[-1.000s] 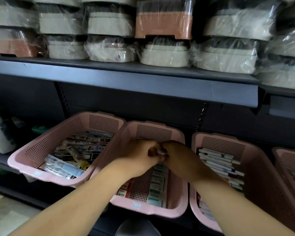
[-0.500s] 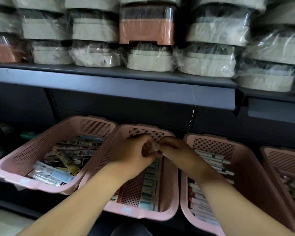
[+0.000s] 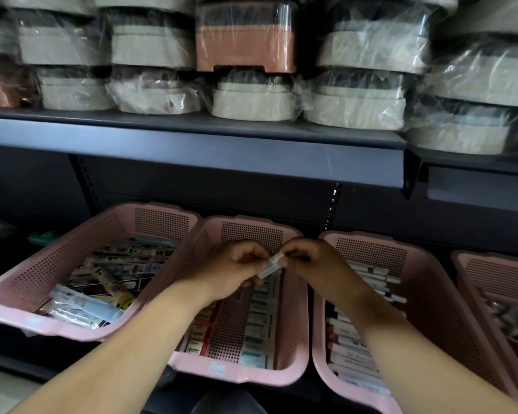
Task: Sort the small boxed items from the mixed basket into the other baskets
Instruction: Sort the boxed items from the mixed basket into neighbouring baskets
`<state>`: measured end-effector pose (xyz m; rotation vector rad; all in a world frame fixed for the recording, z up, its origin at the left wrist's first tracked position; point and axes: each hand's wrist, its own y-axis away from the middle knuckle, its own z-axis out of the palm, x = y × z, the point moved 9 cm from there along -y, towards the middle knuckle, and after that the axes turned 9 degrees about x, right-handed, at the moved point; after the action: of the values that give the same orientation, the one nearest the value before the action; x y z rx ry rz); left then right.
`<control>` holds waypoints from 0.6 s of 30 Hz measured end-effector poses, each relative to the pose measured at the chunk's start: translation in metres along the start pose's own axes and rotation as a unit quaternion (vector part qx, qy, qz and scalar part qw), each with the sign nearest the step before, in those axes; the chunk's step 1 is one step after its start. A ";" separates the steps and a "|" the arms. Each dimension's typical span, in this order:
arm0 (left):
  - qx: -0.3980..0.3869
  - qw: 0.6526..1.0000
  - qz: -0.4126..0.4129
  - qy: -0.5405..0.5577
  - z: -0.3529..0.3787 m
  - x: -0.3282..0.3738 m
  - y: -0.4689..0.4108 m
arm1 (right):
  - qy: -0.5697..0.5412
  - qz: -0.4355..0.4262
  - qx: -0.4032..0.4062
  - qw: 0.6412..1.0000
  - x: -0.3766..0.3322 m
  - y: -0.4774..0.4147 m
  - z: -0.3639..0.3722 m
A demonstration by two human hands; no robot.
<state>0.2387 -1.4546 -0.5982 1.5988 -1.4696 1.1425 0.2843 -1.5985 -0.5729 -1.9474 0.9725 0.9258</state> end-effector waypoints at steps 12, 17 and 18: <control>-0.024 0.940 0.058 -0.335 0.011 -0.020 -0.048 | 0.162 0.080 0.047 0.982 0.053 -0.009 -0.015; -0.052 0.917 0.016 -0.396 0.033 -0.032 -0.066 | 0.186 0.110 0.015 0.976 0.064 -0.010 -0.010; -0.050 0.916 0.013 -0.398 0.038 -0.035 -0.069 | 0.187 0.110 0.012 0.976 0.064 -0.011 -0.010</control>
<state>0.3133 -1.4655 -0.6390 2.0930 -2.0011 0.3923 0.3252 -1.6221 -0.6188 -2.0637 1.4320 0.6693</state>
